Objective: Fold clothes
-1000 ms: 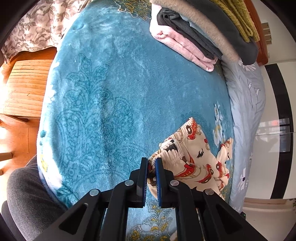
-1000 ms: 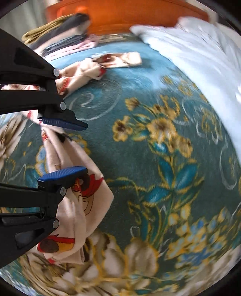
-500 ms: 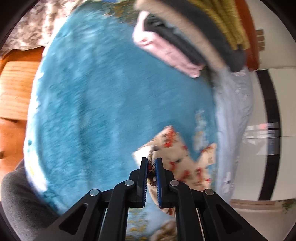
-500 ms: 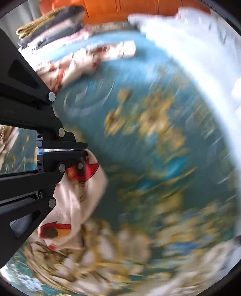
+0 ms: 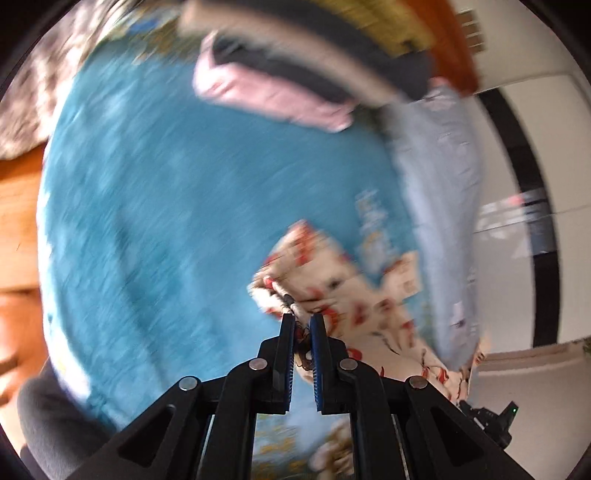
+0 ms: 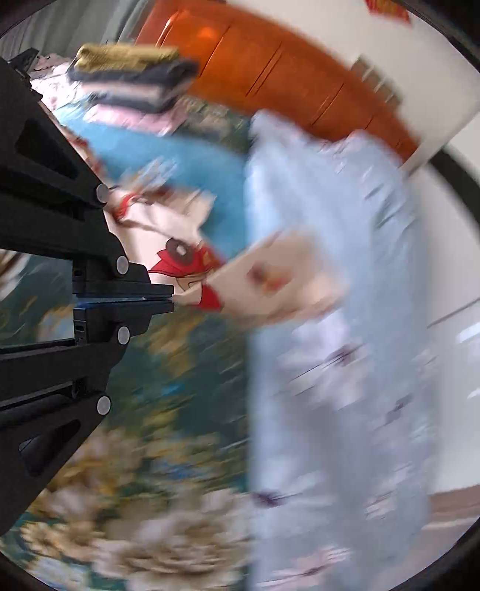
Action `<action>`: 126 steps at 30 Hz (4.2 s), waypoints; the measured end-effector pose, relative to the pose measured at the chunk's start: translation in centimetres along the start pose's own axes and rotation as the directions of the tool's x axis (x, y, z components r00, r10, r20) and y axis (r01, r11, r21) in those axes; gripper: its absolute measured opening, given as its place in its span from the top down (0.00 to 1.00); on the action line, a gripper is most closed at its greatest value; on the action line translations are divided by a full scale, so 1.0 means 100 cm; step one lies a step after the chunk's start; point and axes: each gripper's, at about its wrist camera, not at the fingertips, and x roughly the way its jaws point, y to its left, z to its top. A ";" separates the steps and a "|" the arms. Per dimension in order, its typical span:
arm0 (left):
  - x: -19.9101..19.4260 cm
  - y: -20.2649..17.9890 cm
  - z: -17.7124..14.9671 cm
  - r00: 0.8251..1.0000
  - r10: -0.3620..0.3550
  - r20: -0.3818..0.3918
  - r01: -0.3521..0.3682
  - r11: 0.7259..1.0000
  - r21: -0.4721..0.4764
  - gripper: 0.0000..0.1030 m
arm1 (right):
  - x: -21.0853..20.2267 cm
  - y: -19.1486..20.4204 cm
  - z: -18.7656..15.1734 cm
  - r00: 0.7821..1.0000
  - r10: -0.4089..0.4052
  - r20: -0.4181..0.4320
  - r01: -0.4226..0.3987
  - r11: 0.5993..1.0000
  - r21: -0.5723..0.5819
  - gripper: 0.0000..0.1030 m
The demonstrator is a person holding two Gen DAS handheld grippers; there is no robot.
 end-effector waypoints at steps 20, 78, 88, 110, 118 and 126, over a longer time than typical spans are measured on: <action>0.013 0.049 -0.017 0.989 0.143 -0.050 -0.147 0.983 -0.112 0.91 | 0.061 -0.020 -0.031 0.976 -0.188 -0.111 0.170 0.974 -0.151 0.64; 0.007 0.042 -0.014 0.991 0.132 -0.023 -0.134 0.985 -0.111 0.91 | 0.007 -0.238 -0.016 0.990 -0.124 -0.066 0.140 0.923 0.358 0.58; 0.012 0.046 -0.017 0.991 0.132 -0.038 -0.136 0.983 -0.127 0.91 | 0.028 -0.213 -0.021 0.988 -0.131 -0.085 0.153 0.923 0.352 0.47; 0.021 0.030 -0.028 0.989 0.114 -0.098 -0.118 0.992 -0.042 0.91 | -0.033 -0.203 -0.005 0.853 -0.521 -0.025 0.516 0.835 0.191 0.93; 0.030 0.043 -0.032 0.981 0.142 -0.131 -0.153 0.986 -0.072 0.91 | -0.006 -0.225 -0.017 0.844 -0.529 -0.095 0.535 0.812 0.232 0.85; 0.020 0.046 -0.025 0.986 0.128 -0.110 -0.139 0.985 -0.098 0.85 | -0.009 -0.141 0.019 0.925 -0.371 0.076 0.361 0.924 0.125 0.47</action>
